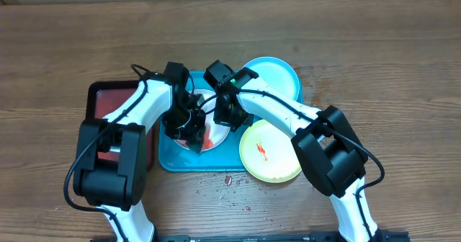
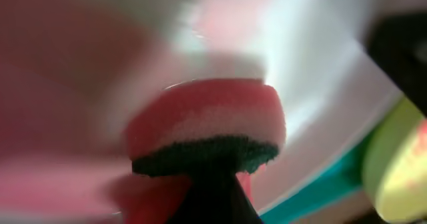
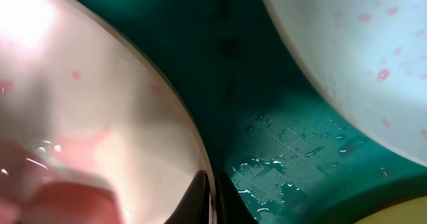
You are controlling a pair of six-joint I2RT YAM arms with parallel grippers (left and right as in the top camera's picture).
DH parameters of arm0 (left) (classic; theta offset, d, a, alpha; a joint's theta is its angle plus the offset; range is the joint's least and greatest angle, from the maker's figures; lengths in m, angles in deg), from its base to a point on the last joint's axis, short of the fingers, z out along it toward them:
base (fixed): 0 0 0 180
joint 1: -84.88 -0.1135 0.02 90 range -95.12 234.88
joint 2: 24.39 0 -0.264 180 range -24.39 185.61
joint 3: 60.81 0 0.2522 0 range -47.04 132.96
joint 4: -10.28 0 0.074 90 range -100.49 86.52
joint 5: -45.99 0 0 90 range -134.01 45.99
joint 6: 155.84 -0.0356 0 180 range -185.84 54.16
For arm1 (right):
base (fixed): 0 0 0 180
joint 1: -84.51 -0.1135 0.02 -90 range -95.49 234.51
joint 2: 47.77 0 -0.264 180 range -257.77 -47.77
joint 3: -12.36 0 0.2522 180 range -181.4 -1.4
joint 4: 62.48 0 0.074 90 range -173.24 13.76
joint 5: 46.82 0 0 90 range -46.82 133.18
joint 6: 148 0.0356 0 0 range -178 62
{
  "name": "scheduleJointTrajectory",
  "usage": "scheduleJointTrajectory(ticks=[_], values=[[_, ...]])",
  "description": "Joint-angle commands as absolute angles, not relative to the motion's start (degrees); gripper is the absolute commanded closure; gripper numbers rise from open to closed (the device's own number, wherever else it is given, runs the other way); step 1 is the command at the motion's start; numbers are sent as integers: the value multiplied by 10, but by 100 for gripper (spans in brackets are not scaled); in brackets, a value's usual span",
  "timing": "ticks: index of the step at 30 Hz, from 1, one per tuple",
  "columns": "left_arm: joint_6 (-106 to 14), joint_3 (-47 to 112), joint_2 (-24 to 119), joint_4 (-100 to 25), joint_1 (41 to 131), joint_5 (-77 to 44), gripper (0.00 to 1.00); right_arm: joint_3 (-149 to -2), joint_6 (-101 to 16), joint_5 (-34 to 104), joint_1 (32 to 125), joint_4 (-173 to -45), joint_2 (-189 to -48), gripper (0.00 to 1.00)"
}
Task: Clean dirty plates on tray and stack at the side
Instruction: 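Scrub the white plate again with the sponge in left gripper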
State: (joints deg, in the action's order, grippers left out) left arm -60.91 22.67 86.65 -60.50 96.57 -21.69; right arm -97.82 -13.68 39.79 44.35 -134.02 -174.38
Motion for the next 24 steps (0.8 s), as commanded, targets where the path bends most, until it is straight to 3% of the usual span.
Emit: scheduleJointTrajectory(ticks=[1, 6, 9, 17, 20, 24], values=[[-676, 209, 883, -606, 977, -118, 96, -966, -132, 431, 446, -1340, -1761, 96], [-592, 209, 883, -552, 976, -187, 96, -966, -133, 431, 446, -1342, -1761, 96], [-420, 209, 883, -540, 976, -395, 96, -966, -135, 431, 446, -1342, -1761, 96], [-245, 209, 883, -575, 976, -751, 96, -966, -135, 431, 446, -1342, -1761, 96], [-242, 209, 883, -567, 976, -803, 96, -966, -135, 431, 446, -1342, -1761, 96], [-263, 209, 883, -554, 977, -774, 96, -966, -135, 431, 446, -1342, -1761, 96]])
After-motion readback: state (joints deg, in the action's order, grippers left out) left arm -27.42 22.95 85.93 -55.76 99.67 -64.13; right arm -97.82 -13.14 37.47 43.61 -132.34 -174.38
